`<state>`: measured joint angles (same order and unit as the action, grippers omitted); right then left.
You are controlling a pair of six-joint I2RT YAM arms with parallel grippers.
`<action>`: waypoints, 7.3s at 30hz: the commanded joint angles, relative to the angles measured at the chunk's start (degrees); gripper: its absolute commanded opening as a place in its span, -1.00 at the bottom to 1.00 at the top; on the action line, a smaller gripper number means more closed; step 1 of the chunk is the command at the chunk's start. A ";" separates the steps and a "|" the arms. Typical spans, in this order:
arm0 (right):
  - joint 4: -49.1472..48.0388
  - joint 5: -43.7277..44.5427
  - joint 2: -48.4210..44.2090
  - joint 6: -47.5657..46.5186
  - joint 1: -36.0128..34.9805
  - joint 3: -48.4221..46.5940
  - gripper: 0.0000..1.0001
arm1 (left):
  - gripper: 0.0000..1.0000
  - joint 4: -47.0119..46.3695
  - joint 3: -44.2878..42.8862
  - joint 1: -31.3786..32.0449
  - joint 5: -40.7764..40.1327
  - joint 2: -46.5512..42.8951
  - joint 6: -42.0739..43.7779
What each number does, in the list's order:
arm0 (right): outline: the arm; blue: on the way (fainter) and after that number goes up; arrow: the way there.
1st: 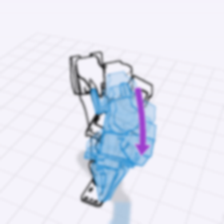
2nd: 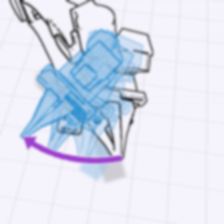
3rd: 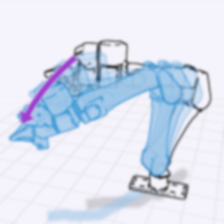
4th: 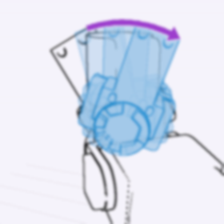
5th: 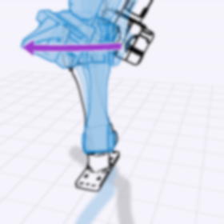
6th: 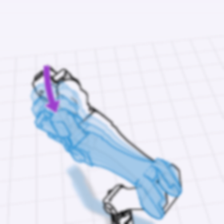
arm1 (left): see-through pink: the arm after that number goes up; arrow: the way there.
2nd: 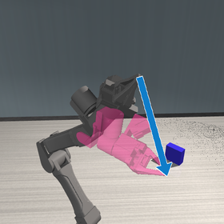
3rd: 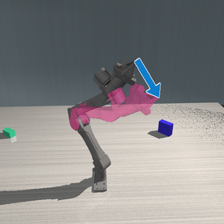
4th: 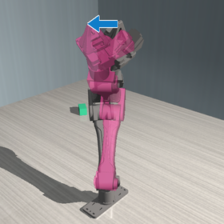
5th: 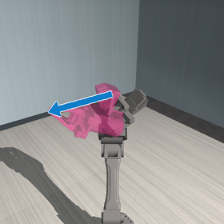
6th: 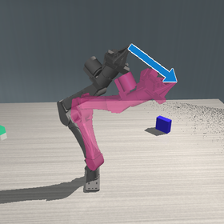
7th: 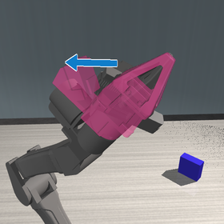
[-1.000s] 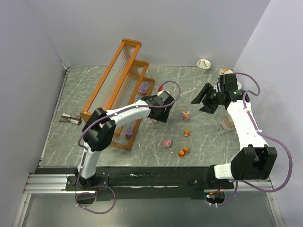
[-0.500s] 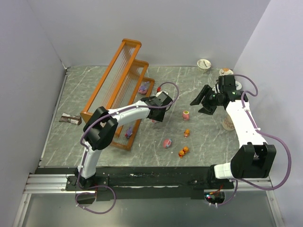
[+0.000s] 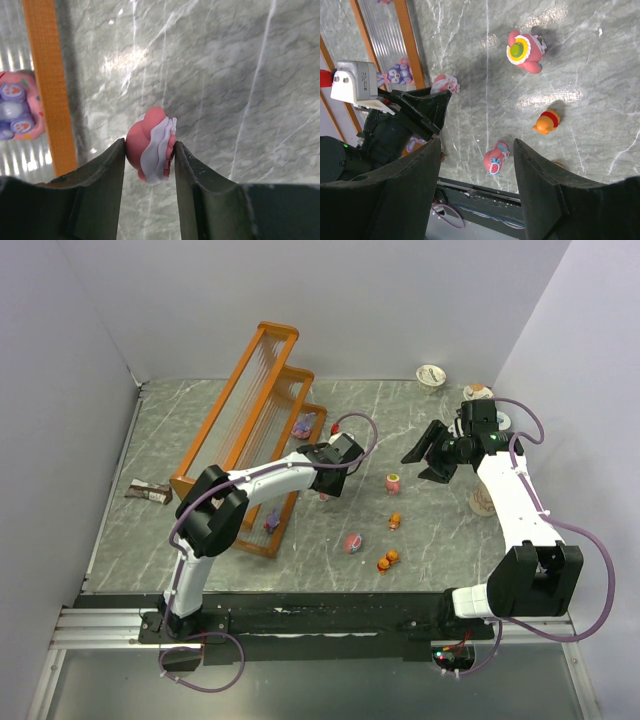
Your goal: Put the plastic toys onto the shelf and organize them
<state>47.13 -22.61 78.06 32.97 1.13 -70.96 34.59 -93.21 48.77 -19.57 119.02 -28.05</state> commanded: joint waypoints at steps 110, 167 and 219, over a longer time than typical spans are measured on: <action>-1.69 -4.99 4.56 -0.28 -0.86 -0.58 0.21 | 0.45 37.66 -8.74 -17.05 -1.08 -48.71 16.10; 1.56 6.62 -6.61 2.45 5.20 7.15 0.37 | 0.65 -4.79 10.23 15.56 14.47 -12.50 2.57; 0.50 5.21 -7.75 1.92 5.91 8.47 0.34 | -0.89 25.44 -30.10 -13.52 9.55 -23.91 11.35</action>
<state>48.80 -16.82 70.94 35.27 6.44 -62.00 57.39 -120.36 37.82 -11.77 98.96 -18.90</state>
